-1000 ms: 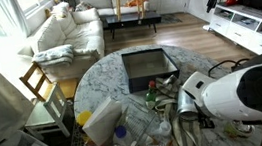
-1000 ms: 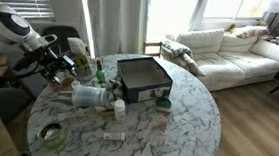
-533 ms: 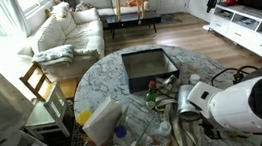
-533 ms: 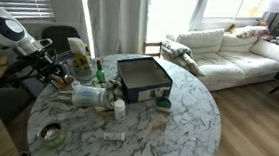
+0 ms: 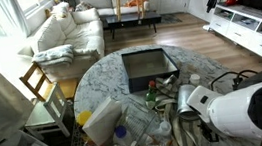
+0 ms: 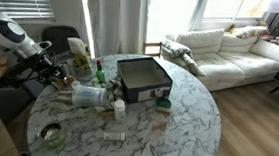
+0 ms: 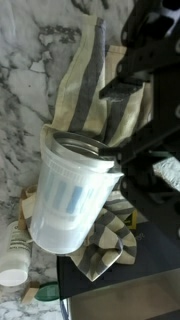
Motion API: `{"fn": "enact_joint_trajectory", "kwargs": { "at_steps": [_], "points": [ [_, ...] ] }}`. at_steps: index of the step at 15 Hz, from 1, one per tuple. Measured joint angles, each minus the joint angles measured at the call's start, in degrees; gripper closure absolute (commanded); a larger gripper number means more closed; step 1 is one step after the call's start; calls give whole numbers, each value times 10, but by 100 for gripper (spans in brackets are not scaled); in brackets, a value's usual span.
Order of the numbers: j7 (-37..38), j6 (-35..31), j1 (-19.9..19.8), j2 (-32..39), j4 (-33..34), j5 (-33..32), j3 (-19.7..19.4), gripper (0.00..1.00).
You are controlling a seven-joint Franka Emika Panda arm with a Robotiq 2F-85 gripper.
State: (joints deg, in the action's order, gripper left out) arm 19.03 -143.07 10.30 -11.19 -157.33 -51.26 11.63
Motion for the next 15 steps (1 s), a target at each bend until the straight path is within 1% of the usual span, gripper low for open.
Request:
{"fn": "enact_joint_trajectory", "kwargs": {
  "at_steps": [1,4,5,6,7,8,9,11,13,15],
  "points": [
    [15,0,-2,4,0,-17,1,68],
    [63,0,-7,16,0,-69,3,94],
    [78,0,-8,20,0,-85,3,99],
    [94,0,-9,24,0,-102,3,100],
    [110,0,-10,28,0,-119,3,91],
    [126,0,-11,32,0,-137,3,72],
    [142,0,-11,34,0,-153,2,71],
    [169,0,-12,39,0,-183,2,60],
    [190,0,-12,42,0,-206,1,56],
    [206,0,-12,44,0,-223,-1,69]
  ]
}}
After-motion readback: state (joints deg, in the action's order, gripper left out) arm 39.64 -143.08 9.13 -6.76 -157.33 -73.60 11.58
